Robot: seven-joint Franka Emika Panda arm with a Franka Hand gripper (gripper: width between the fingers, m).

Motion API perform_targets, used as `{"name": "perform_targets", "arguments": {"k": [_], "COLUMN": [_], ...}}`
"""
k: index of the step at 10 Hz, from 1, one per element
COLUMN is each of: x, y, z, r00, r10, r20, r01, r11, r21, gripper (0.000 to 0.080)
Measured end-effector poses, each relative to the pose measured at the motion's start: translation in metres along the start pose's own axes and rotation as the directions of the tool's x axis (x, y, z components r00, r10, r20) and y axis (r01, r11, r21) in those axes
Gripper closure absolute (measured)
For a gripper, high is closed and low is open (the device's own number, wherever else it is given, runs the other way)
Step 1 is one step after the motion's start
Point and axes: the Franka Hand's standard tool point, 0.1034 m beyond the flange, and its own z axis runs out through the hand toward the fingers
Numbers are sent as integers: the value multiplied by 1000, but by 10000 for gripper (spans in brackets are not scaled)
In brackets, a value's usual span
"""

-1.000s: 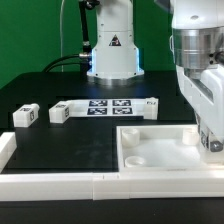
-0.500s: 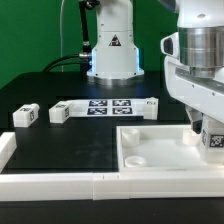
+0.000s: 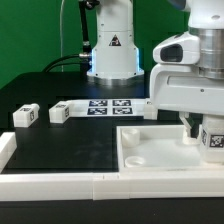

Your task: Assemble one leg

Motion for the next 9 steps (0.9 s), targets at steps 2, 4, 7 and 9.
{"name": "perform_targets", "arguments": {"k": [2, 4, 7, 9], "x": [0, 1, 4, 4], "y": [1, 2, 9, 10], "z": [0, 0, 0, 0], "r00": [987, 976, 976, 976], "r10": [-158, -219, -218, -217], "r20": [0, -1, -3, -3], "r01": [158, 218, 218, 217], "r11": [987, 976, 975, 976], "r21": [-19, -22, -35, -35], "gripper": [151, 151, 527, 527]}}
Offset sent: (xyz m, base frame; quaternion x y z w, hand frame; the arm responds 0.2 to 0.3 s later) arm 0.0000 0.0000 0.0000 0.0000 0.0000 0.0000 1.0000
